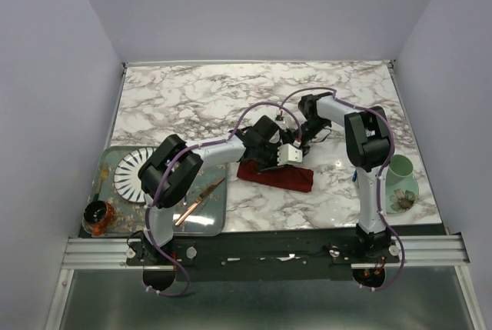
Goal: Fold the napkin into a case and place the utensils inside
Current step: Pick up the smaller rectangle-folded napkin from the center of the board.
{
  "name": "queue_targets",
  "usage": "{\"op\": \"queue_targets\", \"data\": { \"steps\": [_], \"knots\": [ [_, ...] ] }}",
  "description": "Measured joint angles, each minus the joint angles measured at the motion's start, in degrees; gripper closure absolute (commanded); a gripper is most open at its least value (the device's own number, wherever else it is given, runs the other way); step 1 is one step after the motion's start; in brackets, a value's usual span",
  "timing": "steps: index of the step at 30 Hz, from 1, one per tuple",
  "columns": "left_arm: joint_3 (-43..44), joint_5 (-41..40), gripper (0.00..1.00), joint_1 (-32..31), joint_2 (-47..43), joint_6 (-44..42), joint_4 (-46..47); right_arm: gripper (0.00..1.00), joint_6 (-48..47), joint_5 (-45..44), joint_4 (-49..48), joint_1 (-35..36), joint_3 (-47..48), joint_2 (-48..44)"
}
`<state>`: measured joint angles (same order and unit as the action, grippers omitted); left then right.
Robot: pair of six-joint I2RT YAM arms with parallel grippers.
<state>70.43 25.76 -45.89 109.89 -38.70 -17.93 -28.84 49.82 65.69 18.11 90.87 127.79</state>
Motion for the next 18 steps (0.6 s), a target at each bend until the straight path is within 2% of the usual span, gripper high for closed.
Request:
{"op": "queue_targets", "data": {
  "steps": [4,11,18],
  "knots": [
    [0.0,0.0,1.0,0.0,0.0,0.4,0.0,0.37,-0.6,0.6,0.6,0.0,-0.1,0.3],
    [0.0,0.0,1.0,0.0,0.0,1.1,0.1,0.37,2.1,2.3,0.0,-0.1,-2.8,0.2],
    [0.0,0.0,1.0,0.0,0.1,2.1,0.4,0.51,6.0,2.4,-2.0,-0.1,-6.3,-0.5]
  ]
}}
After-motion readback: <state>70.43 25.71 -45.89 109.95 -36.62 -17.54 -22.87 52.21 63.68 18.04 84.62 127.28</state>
